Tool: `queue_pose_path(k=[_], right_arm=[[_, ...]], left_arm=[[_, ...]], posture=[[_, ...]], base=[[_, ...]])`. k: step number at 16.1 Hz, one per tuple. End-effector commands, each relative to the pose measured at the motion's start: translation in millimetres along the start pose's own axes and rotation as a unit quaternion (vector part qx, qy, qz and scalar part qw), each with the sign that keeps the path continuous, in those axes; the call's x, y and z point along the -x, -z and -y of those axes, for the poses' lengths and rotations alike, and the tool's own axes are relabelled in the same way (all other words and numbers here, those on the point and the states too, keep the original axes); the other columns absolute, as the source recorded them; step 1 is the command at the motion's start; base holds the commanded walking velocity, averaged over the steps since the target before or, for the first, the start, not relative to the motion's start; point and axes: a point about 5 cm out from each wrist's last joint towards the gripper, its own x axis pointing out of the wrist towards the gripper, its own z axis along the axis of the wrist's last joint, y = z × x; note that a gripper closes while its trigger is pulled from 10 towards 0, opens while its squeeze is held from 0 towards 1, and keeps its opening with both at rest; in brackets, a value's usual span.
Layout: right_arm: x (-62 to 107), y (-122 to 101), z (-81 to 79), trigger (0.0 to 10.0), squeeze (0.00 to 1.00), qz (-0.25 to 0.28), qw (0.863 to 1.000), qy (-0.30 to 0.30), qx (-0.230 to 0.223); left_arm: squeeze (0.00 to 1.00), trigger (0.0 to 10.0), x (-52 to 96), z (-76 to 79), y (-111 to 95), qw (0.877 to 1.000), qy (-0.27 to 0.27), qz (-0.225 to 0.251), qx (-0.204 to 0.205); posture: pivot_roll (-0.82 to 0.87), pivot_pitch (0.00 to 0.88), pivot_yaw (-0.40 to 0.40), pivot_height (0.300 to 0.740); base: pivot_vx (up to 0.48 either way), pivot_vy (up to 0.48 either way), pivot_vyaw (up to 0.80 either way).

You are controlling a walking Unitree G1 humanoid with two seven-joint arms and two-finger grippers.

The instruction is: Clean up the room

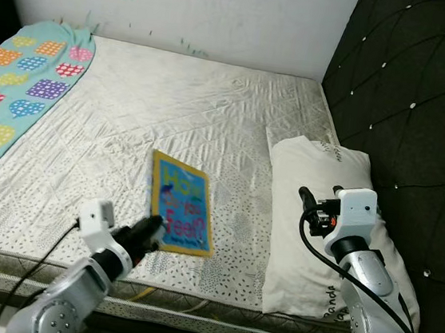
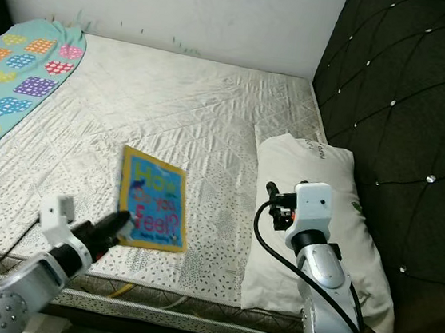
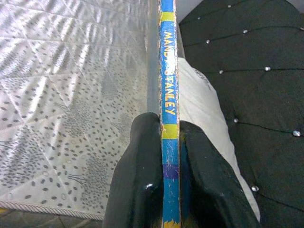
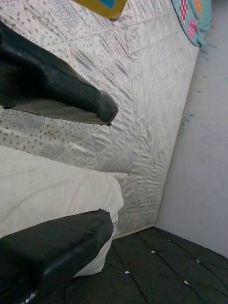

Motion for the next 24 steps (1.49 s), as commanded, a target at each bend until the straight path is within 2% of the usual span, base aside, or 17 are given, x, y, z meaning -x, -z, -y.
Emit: queue_pose_path(k=[1, 6, 17, 19, 24], right_arm=[[-0.3, -5.1, 3.3, 10.0, 0.0, 0.006, 1.0, 0.005, 0.003], [-2.0, -4.9, 1.8, 10.0, 0.0, 0.006, 1.0, 0.002, 0.004], [-4.0, -3.6, -0.2, 10.0, 0.0, 0.003, 1.0, -0.002, 0.003], [-3.4, -2.9, 0.7, 10.0, 0.0, 0.001, 1.0, -0.001, 0.002], [-3.1, -3.3, 0.5, 10.0, 0.0, 0.002, 1.0, 0.0, -0.001]], left_arm=[[0.0, 10.0, -2.0, 6.1, -7.2, 1.0, 0.012, 0.014, -0.013], [0.0, 10.0, -3.9, 7.4, -6.4, 1.0, 0.013, 0.018, -0.017], [0.0, 10.0, -5.8, 8.5, -8.1, 0.999, 0.016, 0.031, -0.017], [0.0, 10.0, -5.9, 9.9, -12.4, 0.999, 0.017, 0.05, -0.004], [0.0, 10.0, -6.0, 9.3, -12.2, 0.998, 0.017, 0.052, -0.004]], posture=[[-0.08, 0.025, -0.043, 0.74], [-0.08, 0.018, -0.046, 0.74], [-0.08, 0.014, -0.047, 0.74], [-0.08, 0.017, -0.047, 0.74], [-0.08, 0.02, -0.045, 0.74]], base=[[0.0, 0.0, 0.0], [0.0, 0.0, 0.0], [0.0, -0.375, 0.0], [0.0, 0.0, 0.0], [0.0, 0.0, 0.0]])
